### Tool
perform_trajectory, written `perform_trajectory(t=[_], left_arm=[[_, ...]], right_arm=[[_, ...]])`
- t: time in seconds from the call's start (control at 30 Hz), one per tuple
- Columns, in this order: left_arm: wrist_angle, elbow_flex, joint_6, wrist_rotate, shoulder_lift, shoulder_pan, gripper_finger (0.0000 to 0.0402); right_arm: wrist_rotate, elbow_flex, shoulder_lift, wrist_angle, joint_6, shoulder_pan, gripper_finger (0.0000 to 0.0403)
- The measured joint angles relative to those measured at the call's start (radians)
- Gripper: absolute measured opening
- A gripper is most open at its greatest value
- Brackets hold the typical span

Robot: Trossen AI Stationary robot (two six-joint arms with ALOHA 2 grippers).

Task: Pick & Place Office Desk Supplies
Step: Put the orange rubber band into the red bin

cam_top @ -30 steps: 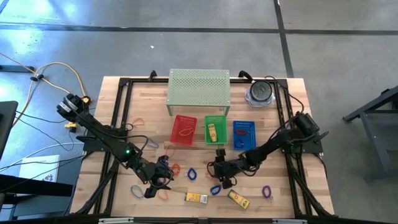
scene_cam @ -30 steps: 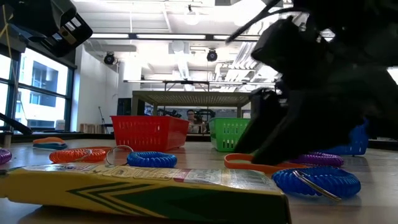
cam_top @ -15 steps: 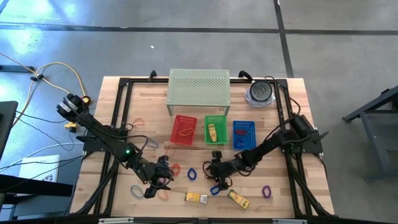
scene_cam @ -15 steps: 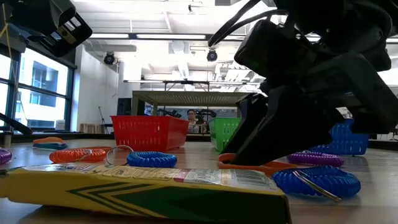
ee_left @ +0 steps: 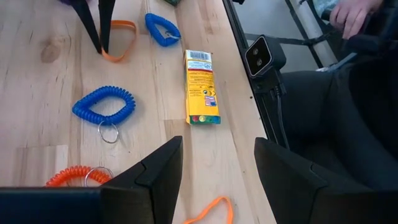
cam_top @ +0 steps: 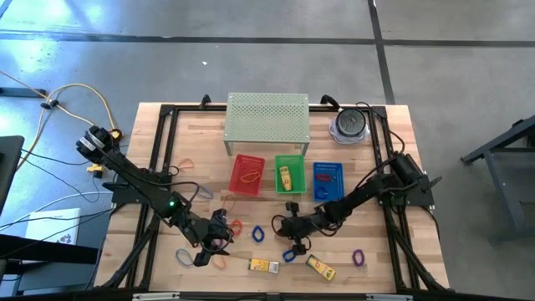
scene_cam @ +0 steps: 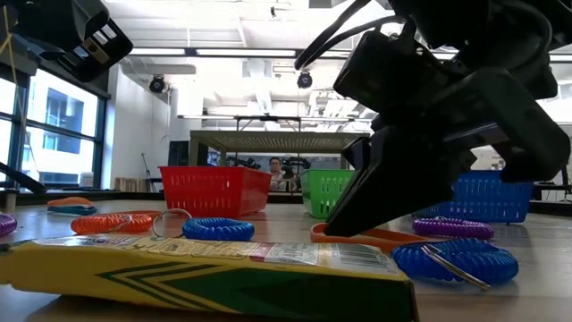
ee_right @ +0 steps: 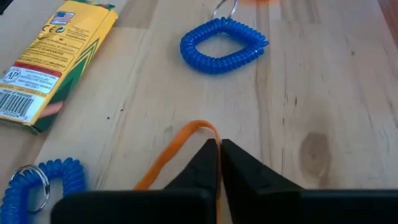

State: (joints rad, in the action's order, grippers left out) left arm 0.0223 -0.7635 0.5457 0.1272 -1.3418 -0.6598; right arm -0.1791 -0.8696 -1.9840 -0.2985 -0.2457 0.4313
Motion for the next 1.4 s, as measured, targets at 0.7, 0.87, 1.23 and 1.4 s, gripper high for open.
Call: perform_trajectory(t=[0.7,0.87,1.23,1.4], left_arm=[[-0.035,0.0,0.001,0.009,0.0,0.004,0.0193],[-0.061,0.0,0.001,0.01,0.0,0.01,0.0193],[-0.062,0.0,0.0,0.009,0.0,0.01,0.0193],[-0.063,0.0,0.0,0.009,0.0,0.01,0.0193]], right_arm=[[-0.175,-0.124,0.075,0.281,0.012,0.075,0.0003],[-0.238,-0.216,0.077,0.426,0.003,0.103,0.0003],[-0.363,-0.331,0.081,0.607,-0.023,0.166,0.0003],[-0.405,-0.333,0.097,0.618,-0.023,0.178,0.0003]])
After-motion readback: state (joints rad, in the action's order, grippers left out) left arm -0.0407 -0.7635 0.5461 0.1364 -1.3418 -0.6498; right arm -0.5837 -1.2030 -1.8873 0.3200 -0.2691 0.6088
